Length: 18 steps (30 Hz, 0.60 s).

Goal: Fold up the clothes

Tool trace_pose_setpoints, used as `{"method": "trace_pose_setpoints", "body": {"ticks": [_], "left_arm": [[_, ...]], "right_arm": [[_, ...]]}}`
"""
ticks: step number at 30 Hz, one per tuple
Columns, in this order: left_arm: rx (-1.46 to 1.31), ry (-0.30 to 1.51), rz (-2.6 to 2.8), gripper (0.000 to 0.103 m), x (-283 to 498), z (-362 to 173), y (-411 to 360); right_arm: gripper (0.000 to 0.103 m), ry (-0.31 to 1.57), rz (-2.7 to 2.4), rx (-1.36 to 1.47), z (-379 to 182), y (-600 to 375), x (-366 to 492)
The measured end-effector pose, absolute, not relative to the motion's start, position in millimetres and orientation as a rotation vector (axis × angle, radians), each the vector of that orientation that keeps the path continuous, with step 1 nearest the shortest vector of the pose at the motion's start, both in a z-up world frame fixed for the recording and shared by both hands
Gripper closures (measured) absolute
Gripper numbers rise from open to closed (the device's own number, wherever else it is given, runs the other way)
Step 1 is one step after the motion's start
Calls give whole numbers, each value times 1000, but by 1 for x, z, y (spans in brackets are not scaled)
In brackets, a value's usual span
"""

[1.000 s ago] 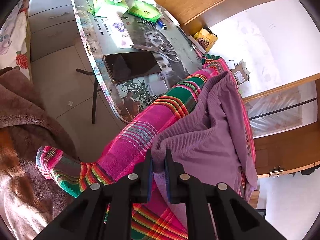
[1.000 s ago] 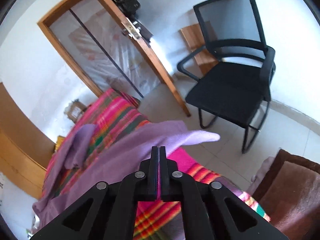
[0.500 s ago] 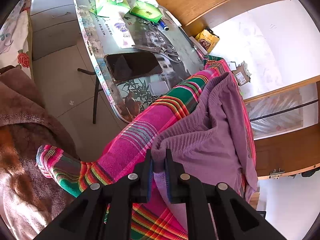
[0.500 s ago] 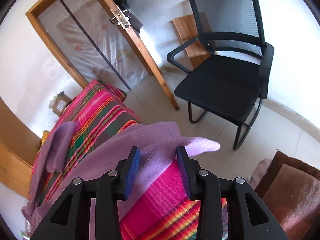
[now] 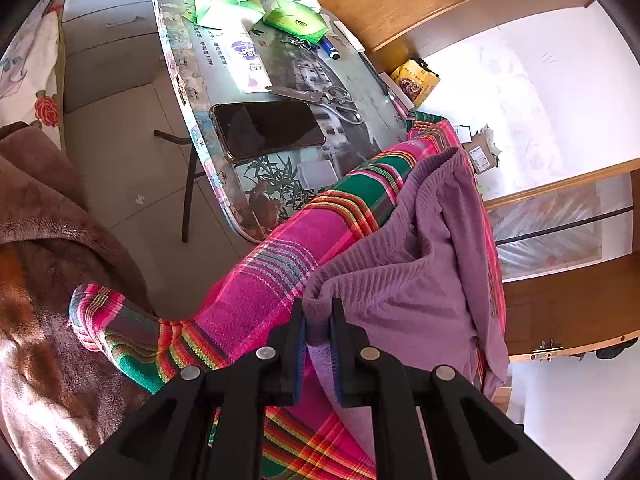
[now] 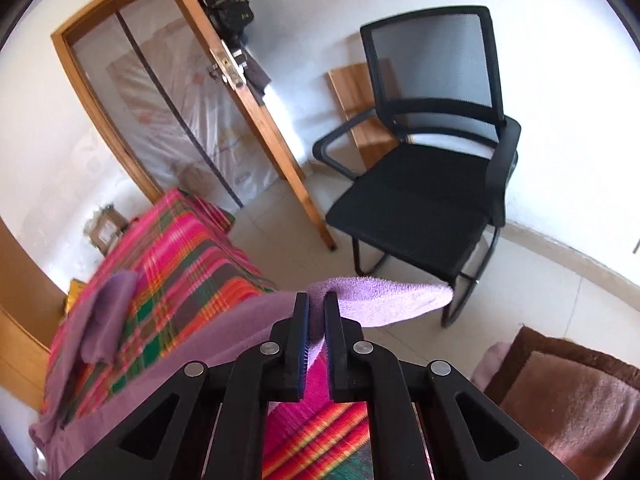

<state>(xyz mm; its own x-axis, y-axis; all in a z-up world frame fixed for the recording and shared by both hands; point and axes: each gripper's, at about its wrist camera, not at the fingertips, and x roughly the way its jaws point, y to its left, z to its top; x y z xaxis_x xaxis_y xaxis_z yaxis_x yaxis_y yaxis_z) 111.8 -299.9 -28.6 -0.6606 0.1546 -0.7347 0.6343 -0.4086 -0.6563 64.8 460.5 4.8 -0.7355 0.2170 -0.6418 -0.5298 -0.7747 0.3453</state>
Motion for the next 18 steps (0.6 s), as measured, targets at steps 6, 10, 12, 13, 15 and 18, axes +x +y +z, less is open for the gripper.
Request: {"method": "trace_pose_setpoints", "body": {"ticks": [6, 10, 12, 13, 15, 18], "left_arm": [[1083, 1496, -2142, 92, 115, -29, -301], [1097, 1458, -2157, 92, 114, -25, -299], [1089, 1475, -2155, 92, 117, -26, -300], [1087, 1480, -2153, 92, 118, -26, -300], [1082, 1489, -2150, 91, 121, -26, -301], [1081, 1492, -2141, 90, 123, -25, -302]], "right_arm": [[98, 581, 2392, -818, 1, 458, 84], [98, 607, 2388, -838, 2, 466, 88], [95, 598, 2387, -827, 6, 463, 88], [95, 594, 2399, -822, 10, 460, 86], [95, 596, 2453, -820, 18, 448, 80], [92, 535, 2601, -834, 33, 412, 64]]}}
